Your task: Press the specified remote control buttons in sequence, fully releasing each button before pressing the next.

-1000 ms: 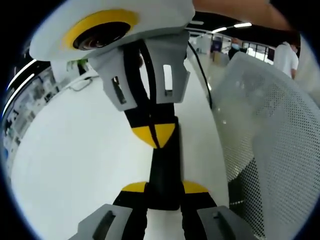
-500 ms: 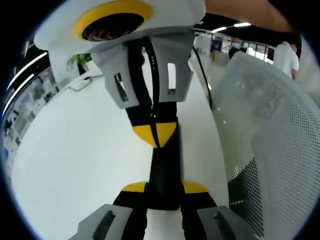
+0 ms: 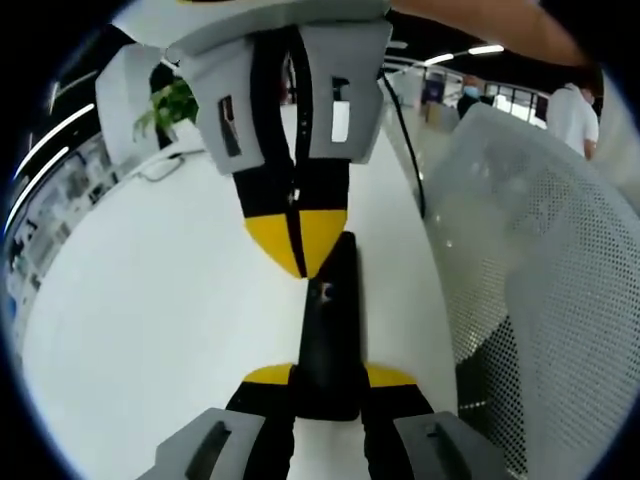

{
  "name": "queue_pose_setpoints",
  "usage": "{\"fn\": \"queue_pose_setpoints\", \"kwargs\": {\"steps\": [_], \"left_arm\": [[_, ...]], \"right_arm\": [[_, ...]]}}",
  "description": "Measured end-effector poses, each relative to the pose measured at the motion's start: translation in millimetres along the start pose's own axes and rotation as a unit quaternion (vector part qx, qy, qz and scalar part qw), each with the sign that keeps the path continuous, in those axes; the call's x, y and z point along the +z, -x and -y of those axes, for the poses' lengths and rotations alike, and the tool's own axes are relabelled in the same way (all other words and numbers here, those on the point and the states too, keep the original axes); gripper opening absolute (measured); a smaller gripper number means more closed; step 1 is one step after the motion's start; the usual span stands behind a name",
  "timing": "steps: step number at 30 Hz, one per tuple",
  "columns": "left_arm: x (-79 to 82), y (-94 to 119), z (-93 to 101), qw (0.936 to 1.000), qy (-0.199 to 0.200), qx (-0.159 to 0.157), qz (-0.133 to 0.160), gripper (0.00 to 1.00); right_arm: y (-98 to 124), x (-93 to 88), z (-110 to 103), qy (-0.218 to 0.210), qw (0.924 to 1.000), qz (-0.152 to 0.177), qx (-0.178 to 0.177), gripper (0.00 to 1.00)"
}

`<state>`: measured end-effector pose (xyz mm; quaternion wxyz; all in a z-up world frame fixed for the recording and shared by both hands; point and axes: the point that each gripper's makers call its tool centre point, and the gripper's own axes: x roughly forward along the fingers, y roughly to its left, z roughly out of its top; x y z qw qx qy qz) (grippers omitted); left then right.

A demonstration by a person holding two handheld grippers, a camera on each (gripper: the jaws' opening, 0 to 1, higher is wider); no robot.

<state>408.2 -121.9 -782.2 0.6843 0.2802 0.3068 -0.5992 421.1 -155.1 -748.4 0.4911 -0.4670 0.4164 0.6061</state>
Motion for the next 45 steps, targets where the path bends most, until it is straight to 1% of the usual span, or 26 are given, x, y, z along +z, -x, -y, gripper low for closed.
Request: {"fn": "queue_pose_setpoints", "kwargs": {"steps": [7,15,25,32,39,45], "left_arm": [[0.3,-0.3,0.2,1.0000,0.000,0.000,-0.001,0.24],[0.1,-0.5,-0.6,1.0000,0.001,0.000,0.000,0.24],[0.4,-0.5,-1.7,1.0000,0.002,0.000,0.001,0.24],[0.3,-0.3,-2.6,1.0000,0.005,0.001,0.003,0.24],[0.4,0.0,-2.5,1.0000,0.005,0.001,0.004,0.24],[0.4,0.1,-1.9,1.0000,0.004,0.000,0.004,0.24]], "right_arm": [[5.6,-0.5,-1.0,-0.001,1.0000,0.004,-0.005,0.00],[5.6,0.4,-3.8,0.001,1.0000,0.005,-0.004,0.00],[-9.7,-2.0,-11.2,0.001,1.0000,0.004,0.009,0.00],[-19.8,-10.7,-12.8,-0.007,0.9998,-0.004,0.016,0.00],[-23.5,-6.7,-11.7,-0.006,0.9999,0.003,0.016,0.00],[-26.4,-5.8,-11.8,-0.002,0.9999,-0.001,0.016,0.00]]}}
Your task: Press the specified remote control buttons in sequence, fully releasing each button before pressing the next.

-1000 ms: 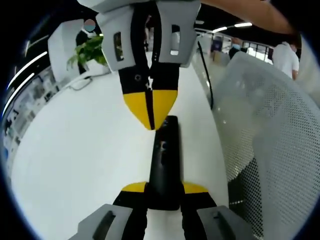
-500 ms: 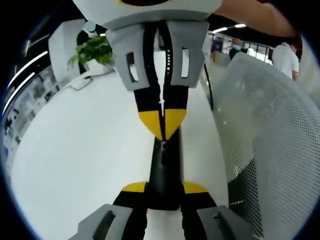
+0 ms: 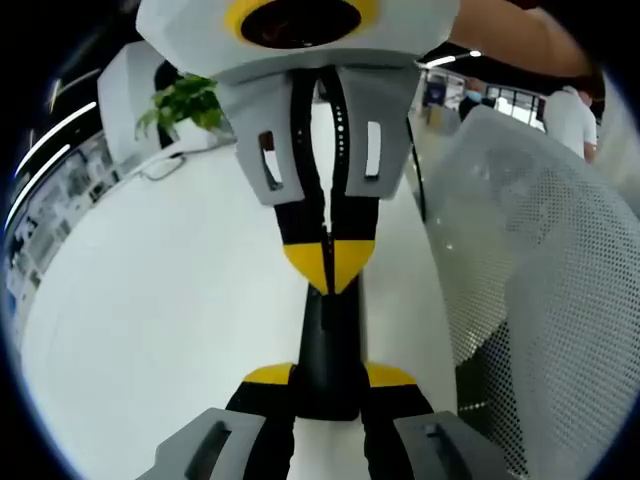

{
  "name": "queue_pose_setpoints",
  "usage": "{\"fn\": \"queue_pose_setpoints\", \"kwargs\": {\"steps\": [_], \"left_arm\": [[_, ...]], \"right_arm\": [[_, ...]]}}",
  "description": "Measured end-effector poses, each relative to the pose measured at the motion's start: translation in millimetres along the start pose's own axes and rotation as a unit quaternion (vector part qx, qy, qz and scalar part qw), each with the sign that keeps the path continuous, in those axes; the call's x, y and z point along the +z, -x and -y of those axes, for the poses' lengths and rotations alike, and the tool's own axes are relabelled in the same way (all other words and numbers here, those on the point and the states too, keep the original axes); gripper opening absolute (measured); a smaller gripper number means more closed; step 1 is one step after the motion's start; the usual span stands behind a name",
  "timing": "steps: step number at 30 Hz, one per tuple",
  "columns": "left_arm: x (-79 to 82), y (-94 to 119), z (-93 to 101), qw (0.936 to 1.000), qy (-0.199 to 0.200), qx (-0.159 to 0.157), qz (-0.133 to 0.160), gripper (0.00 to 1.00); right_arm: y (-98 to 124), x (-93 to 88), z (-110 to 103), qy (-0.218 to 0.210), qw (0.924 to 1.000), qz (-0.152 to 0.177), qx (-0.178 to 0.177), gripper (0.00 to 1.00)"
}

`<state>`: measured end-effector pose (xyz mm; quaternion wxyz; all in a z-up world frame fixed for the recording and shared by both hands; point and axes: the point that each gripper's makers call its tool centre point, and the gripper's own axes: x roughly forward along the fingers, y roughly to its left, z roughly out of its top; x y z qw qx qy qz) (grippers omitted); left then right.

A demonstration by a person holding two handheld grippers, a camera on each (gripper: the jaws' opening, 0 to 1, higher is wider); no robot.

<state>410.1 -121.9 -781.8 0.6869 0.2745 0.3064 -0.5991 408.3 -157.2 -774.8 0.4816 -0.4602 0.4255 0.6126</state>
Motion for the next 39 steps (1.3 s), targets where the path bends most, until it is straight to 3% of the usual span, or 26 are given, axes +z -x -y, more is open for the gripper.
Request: {"fn": "queue_pose_setpoints", "kwargs": {"steps": [39], "left_arm": [[0.3,-0.7,1.2,1.0000,-0.002,-0.001,-0.004,0.24]], "right_arm": [[-0.3,-1.1,-1.2,0.002,0.9999,-0.004,-0.012,0.00]]}}
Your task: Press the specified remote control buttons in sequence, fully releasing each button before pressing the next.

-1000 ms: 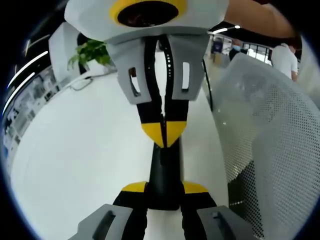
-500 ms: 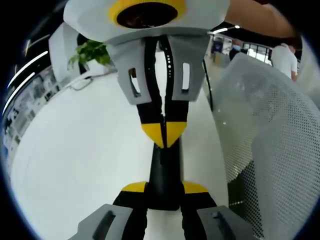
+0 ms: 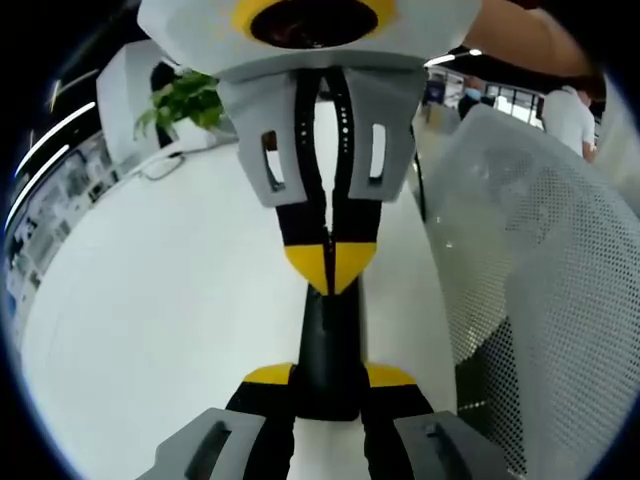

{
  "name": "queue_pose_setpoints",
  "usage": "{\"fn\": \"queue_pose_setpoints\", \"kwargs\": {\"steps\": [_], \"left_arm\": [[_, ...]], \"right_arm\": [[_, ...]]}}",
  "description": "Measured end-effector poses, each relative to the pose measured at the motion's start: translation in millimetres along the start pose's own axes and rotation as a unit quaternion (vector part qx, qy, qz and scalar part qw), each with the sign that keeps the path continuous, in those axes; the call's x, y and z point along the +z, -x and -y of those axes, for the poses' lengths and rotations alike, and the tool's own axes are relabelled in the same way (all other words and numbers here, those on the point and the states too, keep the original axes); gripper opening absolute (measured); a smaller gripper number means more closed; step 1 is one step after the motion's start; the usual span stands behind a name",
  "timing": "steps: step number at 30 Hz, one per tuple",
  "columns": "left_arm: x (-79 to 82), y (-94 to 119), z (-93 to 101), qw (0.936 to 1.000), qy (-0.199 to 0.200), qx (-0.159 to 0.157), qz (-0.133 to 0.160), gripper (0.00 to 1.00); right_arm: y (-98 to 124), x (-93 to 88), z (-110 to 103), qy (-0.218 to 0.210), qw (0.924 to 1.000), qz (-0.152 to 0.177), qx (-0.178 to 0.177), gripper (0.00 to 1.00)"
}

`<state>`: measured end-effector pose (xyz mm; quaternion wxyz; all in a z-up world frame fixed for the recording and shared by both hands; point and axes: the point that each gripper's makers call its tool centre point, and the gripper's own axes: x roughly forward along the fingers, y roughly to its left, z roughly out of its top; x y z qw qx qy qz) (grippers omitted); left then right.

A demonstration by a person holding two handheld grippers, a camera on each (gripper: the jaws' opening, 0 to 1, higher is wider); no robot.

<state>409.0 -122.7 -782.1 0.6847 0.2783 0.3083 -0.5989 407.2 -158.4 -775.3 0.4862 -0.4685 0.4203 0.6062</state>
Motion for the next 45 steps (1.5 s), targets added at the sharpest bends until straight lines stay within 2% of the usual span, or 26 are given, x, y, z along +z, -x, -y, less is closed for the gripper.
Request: {"fn": "queue_pose_setpoints", "kwargs": {"steps": [23,32,40,45], "left_arm": [[0.6,0.4,-2.1,1.0000,-0.001,-0.002,0.000,0.24],[0.4,0.6,-2.1,1.0000,-0.002,0.001,0.000,0.24],[0.1,0.4,-1.7,1.0000,-0.002,0.001,0.000,0.24],[-0.2,0.2,-1.7,1.0000,-0.001,0.000,0.001,0.24]], "right_arm": [[35.1,6.3,12.5,-0.004,0.9993,0.017,-0.032,0.00],[36.5,10.0,8.7,0.009,0.9993,0.012,-0.035,0.00],[34.2,6.3,5.5,0.012,0.9994,0.005,-0.031,0.00],[27.1,5.8,2.1,0.014,0.9995,0.001,-0.029,0.00]]}}
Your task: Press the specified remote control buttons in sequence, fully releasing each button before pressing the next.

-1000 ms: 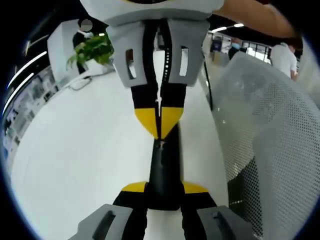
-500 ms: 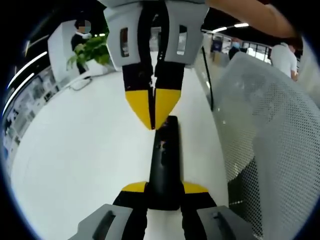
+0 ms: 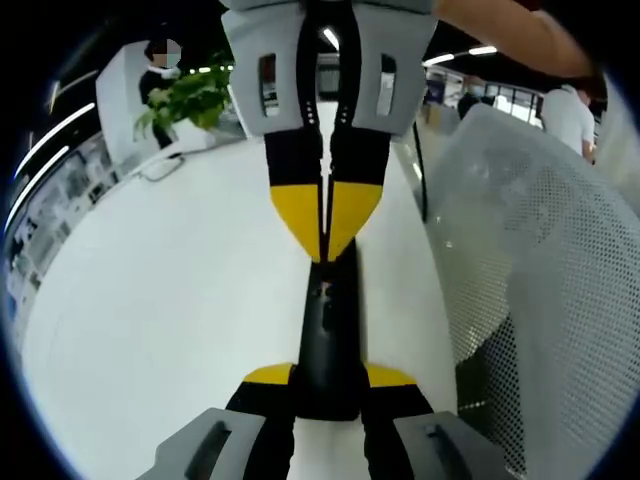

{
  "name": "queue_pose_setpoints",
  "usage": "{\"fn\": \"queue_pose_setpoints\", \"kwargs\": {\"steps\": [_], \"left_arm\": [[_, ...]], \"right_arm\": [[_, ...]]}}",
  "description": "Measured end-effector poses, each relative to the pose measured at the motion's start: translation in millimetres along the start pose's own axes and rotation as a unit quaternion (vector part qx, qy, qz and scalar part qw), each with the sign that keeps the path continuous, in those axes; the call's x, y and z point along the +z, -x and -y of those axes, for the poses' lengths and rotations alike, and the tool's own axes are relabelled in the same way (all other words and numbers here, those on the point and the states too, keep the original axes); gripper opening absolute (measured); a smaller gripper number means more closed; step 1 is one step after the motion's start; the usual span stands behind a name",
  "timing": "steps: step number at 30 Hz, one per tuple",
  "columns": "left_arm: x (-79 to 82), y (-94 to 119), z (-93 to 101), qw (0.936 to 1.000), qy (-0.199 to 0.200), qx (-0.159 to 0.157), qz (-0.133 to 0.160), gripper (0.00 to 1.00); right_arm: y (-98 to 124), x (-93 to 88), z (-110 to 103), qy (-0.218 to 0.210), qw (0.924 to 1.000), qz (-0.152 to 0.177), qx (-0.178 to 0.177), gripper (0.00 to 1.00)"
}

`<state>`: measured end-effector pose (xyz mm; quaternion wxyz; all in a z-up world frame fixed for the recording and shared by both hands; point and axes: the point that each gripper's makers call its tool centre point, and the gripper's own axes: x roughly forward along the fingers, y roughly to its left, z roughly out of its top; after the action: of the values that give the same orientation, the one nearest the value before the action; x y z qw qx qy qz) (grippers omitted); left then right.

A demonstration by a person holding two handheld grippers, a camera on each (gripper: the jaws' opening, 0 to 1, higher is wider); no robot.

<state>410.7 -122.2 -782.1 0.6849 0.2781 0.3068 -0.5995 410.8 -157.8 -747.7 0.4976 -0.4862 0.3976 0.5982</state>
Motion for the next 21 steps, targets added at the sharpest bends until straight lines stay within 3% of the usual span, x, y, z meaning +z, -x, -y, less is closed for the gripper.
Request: {"fn": "queue_pose_setpoints", "kwargs": {"steps": [21], "left_arm": [[-0.3,0.1,1.1,1.0000,0.003,0.000,0.004,0.24]], "right_arm": [[-26.6,-6.6,-15.8,0.002,0.9996,-0.014,0.023,0.00]]}}
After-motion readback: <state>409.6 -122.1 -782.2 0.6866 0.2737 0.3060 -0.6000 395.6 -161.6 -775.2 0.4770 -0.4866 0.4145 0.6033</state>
